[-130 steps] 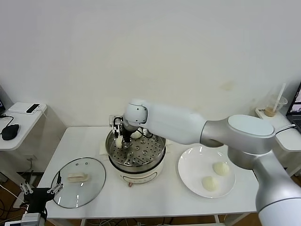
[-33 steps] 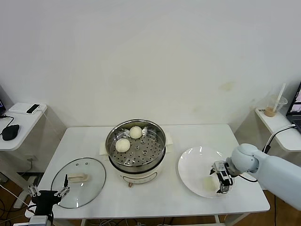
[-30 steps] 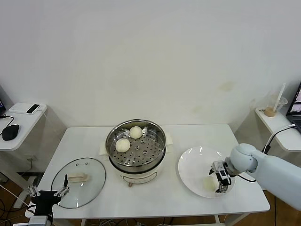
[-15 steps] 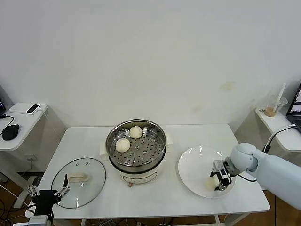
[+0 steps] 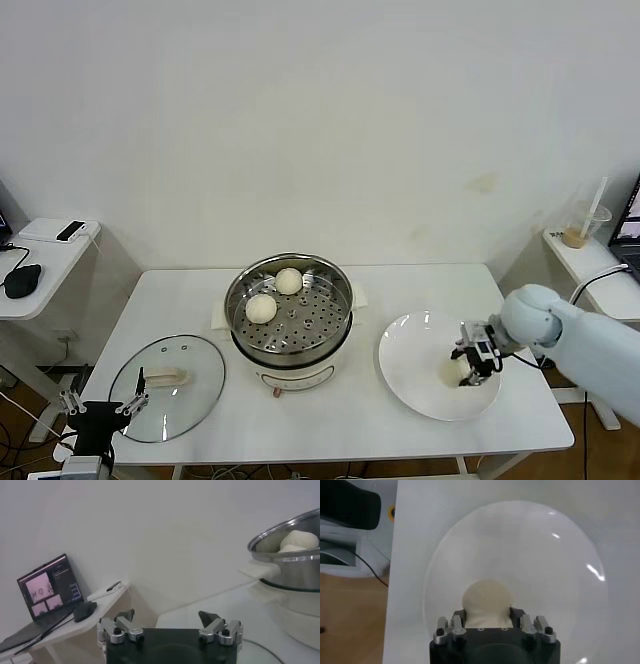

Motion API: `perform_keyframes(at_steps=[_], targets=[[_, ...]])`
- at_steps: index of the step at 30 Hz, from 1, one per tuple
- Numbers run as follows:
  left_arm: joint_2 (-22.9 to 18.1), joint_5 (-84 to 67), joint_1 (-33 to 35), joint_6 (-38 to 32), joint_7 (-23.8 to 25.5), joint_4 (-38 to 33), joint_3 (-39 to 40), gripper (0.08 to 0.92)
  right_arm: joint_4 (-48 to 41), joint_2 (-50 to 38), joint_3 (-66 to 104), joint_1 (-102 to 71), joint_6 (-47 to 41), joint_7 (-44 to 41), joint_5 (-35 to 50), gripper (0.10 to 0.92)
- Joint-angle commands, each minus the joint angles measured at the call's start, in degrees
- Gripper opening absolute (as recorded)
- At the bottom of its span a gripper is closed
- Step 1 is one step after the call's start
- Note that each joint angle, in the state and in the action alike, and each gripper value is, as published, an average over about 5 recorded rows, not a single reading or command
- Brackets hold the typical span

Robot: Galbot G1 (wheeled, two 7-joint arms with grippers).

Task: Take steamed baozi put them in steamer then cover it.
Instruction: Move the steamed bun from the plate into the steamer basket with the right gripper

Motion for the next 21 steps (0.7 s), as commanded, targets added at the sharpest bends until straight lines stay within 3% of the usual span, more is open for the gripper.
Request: perform_keyframes(at_steps=[1, 12, 21], targets=[[0.1, -0.1, 0.0, 0.0, 0.0, -0.1, 0.1, 0.823, -0.2, 0.7, -5.5, 18.0, 0.8, -2.5, 5.6, 0.560], [0.7, -0.5, 0.2, 0.0, 0.0, -0.4, -0.3, 0.823, -3.7, 15.1, -17.1, 38.6, 1.2, -2.3, 12.2, 0.566], [0.3, -0.9, 0.7, 0.0, 0.0, -0.3, -2.0, 0.823, -6.4, 28.3, -19.7, 40.0, 1.6, 1.2, 15.2, 0.568]])
